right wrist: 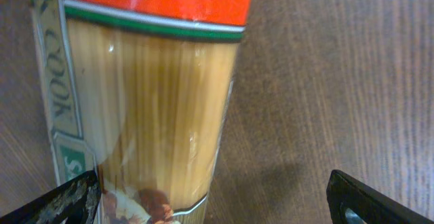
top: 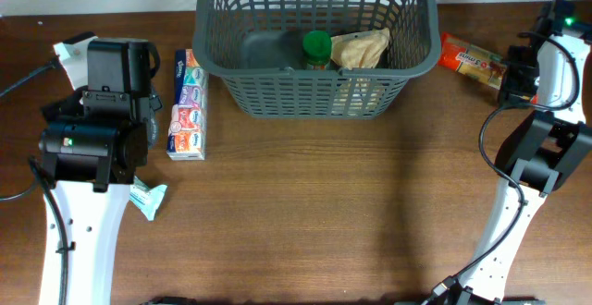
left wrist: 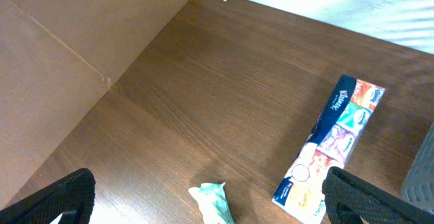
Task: Pack container
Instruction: 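Lower the right gripper onto the spaghetti packet and grasp it, then lift the spaghetti packet with the right gripper, then carry the spaghetti packet over the basket and drop it inside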
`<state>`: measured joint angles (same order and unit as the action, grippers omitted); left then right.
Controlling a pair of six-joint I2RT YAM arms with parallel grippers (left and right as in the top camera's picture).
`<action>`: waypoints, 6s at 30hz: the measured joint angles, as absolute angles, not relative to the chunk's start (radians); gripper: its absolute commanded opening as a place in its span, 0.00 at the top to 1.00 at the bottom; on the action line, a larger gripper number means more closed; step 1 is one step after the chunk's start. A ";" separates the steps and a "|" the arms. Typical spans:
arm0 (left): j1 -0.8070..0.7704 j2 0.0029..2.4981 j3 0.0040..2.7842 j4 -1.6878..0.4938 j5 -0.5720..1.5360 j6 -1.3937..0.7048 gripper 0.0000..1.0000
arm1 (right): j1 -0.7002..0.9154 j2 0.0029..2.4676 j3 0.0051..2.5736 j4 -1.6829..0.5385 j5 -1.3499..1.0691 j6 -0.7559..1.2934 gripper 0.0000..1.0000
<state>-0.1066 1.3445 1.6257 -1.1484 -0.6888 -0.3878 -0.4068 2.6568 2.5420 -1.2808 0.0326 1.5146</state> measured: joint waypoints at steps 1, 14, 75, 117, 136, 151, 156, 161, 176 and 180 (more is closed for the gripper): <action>-0.107 1.345 1.626 -1.148 -0.689 -0.388 0.01 | -0.410 2.657 2.542 -1.285 0.032 1.517 0.01; -0.107 1.345 1.626 -1.148 -0.689 -0.388 0.01 | -0.453 2.657 2.542 -1.228 0.036 1.482 0.01; -0.107 1.345 1.626 -1.148 -0.689 -0.388 0.01 | -0.445 2.704 2.572 -1.314 -0.126 1.597 0.59; -0.107 1.345 1.626 -1.148 -0.689 -0.388 0.01 | -0.469 2.233 3.095 -1.283 -0.304 0.601 0.96; -0.107 1.345 1.626 -1.148 -0.689 -0.388 0.01 | 0.144 2.152 3.100 -1.180 -0.398 0.368 0.96; -0.107 1.345 1.626 -1.148 -0.689 -0.388 0.01 | 0.202 2.346 2.891 -1.145 -0.216 0.311 0.96; -0.107 1.345 1.626 -1.149 -0.689 -0.388 0.01 | 0.201 2.350 2.762 -1.145 -0.178 0.287 0.96; -0.107 1.345 1.626 -1.148 -0.689 -0.388 0.01 | 0.201 2.350 2.659 -1.147 -0.149 0.276 0.96; -0.107 1.345 1.626 -1.148 -0.689 -0.388 0.01 | 0.201 2.352 2.613 -1.132 -0.124 0.263 0.48; -0.107 1.345 1.626 -1.149 -0.689 -0.388 0.01 | 0.201 2.352 2.613 -1.127 -0.124 0.264 0.42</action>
<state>-0.1066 1.3445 1.6257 -1.1488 -0.6891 -0.3878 0.2008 2.3520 2.6129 -1.1271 -0.1238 0.2642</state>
